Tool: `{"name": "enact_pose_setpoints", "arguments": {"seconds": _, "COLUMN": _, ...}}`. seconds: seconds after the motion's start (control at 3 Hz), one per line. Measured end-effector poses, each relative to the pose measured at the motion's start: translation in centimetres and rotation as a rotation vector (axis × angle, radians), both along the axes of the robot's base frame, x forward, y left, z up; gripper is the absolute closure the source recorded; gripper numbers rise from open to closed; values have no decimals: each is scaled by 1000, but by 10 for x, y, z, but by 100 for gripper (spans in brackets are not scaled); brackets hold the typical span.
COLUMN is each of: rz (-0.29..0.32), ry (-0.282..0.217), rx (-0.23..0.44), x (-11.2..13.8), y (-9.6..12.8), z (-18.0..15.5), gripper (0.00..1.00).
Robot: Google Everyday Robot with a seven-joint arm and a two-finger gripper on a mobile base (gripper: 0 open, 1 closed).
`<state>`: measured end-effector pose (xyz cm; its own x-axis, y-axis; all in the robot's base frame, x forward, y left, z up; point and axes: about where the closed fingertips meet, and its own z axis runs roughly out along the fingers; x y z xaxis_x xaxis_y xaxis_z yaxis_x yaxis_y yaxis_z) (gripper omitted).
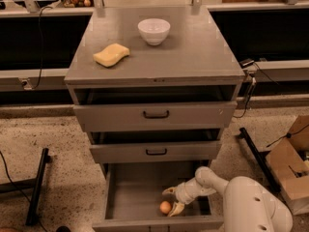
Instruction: Pick orange from bottom drawer and place on counter
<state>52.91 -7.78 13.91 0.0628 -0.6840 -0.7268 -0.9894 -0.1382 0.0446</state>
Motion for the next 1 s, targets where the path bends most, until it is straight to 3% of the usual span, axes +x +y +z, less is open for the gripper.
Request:
{"name": "enact_pose_setpoints", "arguments": {"seconds": 0.33, "rz": 1, "ry": -1, "rx": 2, "x": 1, "y": 4, "z": 0, "gripper": 4}}
{"name": "enact_pose_setpoints", "arguments": {"seconds": 0.67, "rz": 1, "ry": 2, "rx": 2, "x": 6, "y": 7, "z": -6, "gripper": 0}}
{"name": "enact_pose_setpoints", "arguments": {"seconds": 1.0, "rz": -20, "ry": 15, "rx": -1, "x": 9, "y": 5, "z": -15, "gripper": 19}}
